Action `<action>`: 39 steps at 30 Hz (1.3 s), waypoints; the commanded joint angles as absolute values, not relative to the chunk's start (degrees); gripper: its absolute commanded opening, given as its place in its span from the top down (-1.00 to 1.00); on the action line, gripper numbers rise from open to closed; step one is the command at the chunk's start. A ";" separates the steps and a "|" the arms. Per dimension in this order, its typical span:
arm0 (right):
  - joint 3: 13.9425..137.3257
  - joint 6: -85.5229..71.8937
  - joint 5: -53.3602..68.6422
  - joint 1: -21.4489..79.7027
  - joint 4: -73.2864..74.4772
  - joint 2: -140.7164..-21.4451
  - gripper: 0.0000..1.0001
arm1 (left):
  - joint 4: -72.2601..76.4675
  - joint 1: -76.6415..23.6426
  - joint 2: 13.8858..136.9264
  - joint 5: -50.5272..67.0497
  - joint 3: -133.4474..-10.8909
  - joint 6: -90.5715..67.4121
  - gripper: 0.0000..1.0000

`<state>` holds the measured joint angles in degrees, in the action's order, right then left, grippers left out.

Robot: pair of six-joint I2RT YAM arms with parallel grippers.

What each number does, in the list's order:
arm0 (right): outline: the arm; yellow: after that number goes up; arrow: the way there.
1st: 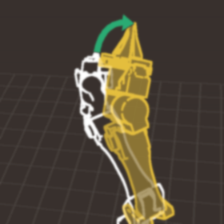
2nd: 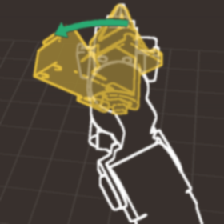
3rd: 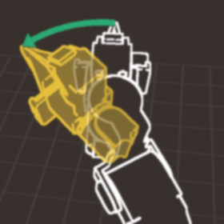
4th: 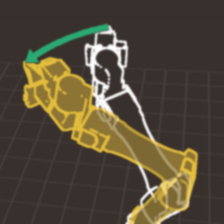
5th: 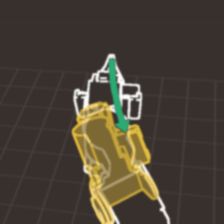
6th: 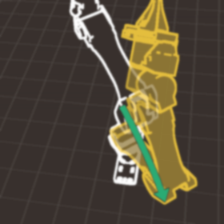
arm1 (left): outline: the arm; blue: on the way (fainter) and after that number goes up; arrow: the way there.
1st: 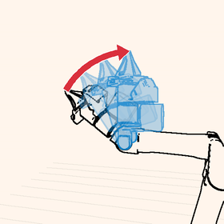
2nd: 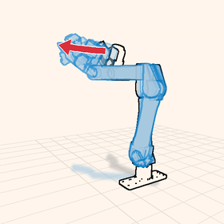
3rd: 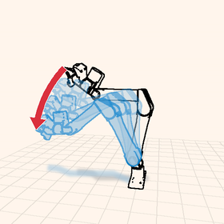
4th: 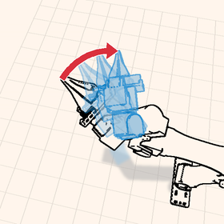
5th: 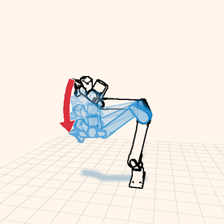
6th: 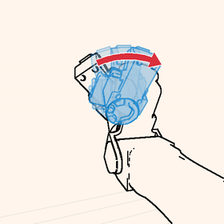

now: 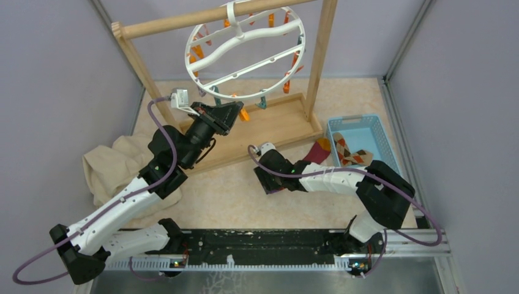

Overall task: Clip the socks to the hanger
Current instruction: Place the sock at the center of the board, then pick up the sock at the center of the board.

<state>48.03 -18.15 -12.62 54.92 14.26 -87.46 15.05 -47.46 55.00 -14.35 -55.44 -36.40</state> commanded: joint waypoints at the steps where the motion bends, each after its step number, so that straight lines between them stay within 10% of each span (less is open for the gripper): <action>1: 48.24 -18.41 -14.26 56.76 11.91 -88.94 -0.29 | 9.87 -47.90 54.49 -11.09 -53.79 -37.04 0.91; 15: 46.26 -20.55 -16.50 56.72 11.07 -95.69 -0.11 | 8.93 -47.91 53.30 -11.67 -53.35 -37.35 0.91; 21: 44.41 -22.30 -15.59 55.86 11.08 -94.70 1.00 | 8.79 -47.90 53.15 -12.13 -53.17 -37.18 0.91; 39: 43.91 -16.26 -20.39 51.74 12.80 -58.59 1.00 | 10.44 -47.90 55.03 -10.27 -53.85 -37.31 1.00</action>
